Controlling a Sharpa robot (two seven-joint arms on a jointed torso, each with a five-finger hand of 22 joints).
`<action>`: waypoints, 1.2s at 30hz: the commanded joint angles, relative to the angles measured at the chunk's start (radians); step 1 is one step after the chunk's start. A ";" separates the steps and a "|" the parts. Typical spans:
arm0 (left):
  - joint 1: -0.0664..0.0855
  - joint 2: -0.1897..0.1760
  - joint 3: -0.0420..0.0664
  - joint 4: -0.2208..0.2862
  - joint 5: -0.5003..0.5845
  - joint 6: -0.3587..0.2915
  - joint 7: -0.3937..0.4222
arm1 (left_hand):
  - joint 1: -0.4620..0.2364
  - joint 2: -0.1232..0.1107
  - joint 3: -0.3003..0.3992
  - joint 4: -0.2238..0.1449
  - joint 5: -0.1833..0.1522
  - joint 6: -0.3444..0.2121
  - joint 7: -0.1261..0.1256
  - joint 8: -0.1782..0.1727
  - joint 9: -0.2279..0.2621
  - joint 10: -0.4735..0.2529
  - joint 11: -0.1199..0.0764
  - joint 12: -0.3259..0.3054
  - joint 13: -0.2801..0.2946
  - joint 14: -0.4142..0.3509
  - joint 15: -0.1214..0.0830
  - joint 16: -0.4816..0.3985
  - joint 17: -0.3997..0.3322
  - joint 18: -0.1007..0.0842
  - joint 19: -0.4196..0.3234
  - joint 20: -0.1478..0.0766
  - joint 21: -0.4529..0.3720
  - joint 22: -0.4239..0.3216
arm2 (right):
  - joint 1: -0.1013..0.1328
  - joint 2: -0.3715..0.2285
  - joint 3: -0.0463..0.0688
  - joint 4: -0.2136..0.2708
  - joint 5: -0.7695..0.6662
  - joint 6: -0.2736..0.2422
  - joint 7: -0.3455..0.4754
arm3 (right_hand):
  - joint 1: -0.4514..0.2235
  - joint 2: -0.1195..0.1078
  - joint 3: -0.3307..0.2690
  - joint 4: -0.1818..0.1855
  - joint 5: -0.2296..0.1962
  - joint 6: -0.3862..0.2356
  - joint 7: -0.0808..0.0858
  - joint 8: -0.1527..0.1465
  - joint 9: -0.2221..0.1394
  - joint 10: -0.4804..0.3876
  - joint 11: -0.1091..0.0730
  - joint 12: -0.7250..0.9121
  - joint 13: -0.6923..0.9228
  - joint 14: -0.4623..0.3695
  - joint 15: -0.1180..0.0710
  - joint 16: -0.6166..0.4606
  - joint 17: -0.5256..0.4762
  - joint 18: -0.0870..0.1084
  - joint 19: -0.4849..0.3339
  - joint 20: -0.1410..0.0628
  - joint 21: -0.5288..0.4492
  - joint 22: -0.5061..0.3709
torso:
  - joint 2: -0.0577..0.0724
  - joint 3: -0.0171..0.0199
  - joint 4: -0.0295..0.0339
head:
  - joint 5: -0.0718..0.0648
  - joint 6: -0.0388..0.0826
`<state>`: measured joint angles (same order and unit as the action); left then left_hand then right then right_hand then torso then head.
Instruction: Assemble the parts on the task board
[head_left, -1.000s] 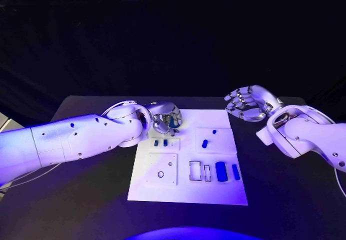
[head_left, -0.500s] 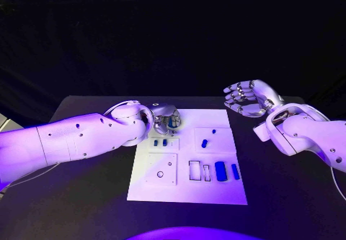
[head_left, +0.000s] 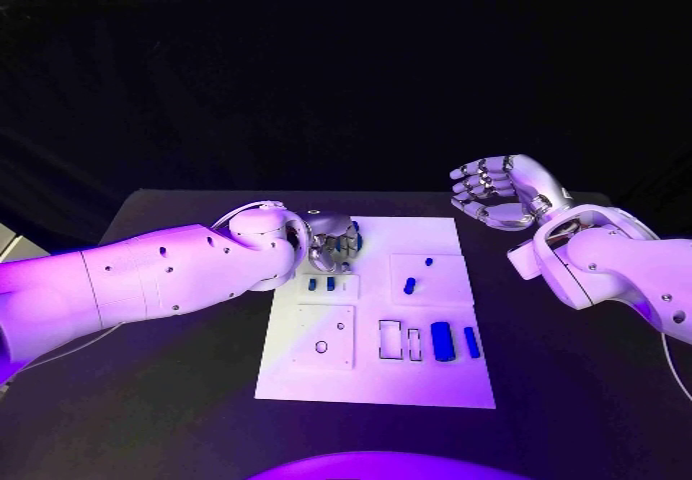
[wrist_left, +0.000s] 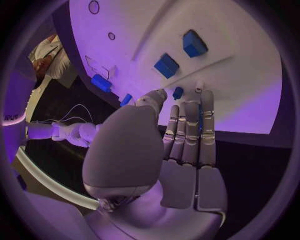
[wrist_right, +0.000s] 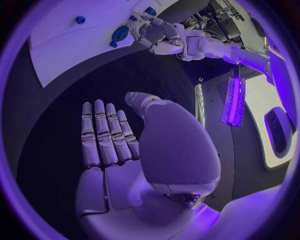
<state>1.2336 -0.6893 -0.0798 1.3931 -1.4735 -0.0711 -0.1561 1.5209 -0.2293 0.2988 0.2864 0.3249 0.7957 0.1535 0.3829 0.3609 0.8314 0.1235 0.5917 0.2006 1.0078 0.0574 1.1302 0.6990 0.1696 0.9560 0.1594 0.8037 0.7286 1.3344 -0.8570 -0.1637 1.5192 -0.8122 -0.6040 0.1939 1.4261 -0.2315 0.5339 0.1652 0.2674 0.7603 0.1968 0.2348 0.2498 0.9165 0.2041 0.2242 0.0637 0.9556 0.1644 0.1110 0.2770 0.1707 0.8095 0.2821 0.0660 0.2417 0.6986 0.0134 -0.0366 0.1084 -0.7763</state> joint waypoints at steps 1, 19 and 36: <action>0.000 0.003 0.000 -0.003 -0.013 0.031 -0.020 | 0.008 -0.004 0.008 0.000 -0.001 0.008 0.001 -0.006 -0.003 0.008 0.000 0.000 -0.002 0.009 0.000 0.008 -0.001 0.013 -0.005 -0.003 0.008 0.004 | 0.000 0.000 0.000 0.000 0.010 -0.003 0.023 | -0.006 0.002 0.000 -0.004 0.006 0.005 0.064 -0.006 -0.001 -0.009 0.001 -0.004 -0.001 0.002 0.004 -0.007 -0.002 0.012 0.009 0.000 0.000 -0.002 | -0.001 0.0002 -0.0007 | 0.001 -0.002; -0.004 0.019 -0.006 -0.026 -0.001 0.032 -0.022 | 0.028 0.022 0.065 -0.003 -0.001 0.062 -0.001 -0.010 -0.022 0.054 -0.015 -0.003 -0.016 0.083 -0.014 0.097 0.066 0.013 -0.004 -0.014 0.063 0.051 | 0.000 0.003 0.000 -0.001 0.011 0.024 0.013 | -0.009 0.004 -0.001 -0.005 0.008 0.009 0.067 -0.007 -0.002 -0.006 0.003 -0.004 0.000 0.005 0.004 -0.008 -0.005 0.012 0.010 0.000 -0.002 -0.008 | 0.000 0.0012 -0.0011 | 0.000 -0.003; -0.016 0.033 -0.016 -0.046 0.016 0.041 -0.013 | 0.015 0.016 0.080 -0.002 -0.005 0.074 -0.002 -0.017 -0.029 0.075 -0.021 -0.012 -0.024 0.127 -0.019 0.139 0.112 0.013 -0.004 -0.018 0.084 0.070 | -0.002 0.005 0.000 -0.004 0.011 0.049 0.002 | -0.013 0.009 -0.001 -0.004 0.010 0.012 0.068 -0.007 -0.002 -0.004 0.003 -0.005 0.000 0.007 0.005 -0.010 -0.009 0.012 0.009 0.000 -0.003 -0.014 | -0.001 0.0015 -0.0009 | -0.005 -0.008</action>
<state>1.2261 -0.6600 -0.0890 1.3473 -1.4701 -0.0556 -0.1759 1.5407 -0.2094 0.3728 0.2828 0.3249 0.8627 0.1507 0.3719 0.3332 0.8999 0.1052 0.5868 0.1807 1.1264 0.0389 1.2636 0.8112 0.1695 0.9523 0.1482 0.8826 0.7971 1.3329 -0.8531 -0.1643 1.5152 -0.7996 -0.5783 0.1939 1.4197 -0.2250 0.5338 0.1653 0.2710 0.7671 0.1976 0.2309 0.2491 0.9130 0.2074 0.2242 0.0639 0.9592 0.1679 0.1075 0.2693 0.1705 0.8092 0.2823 0.0661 0.2287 0.6983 0.0146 -0.0376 0.1035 -0.7822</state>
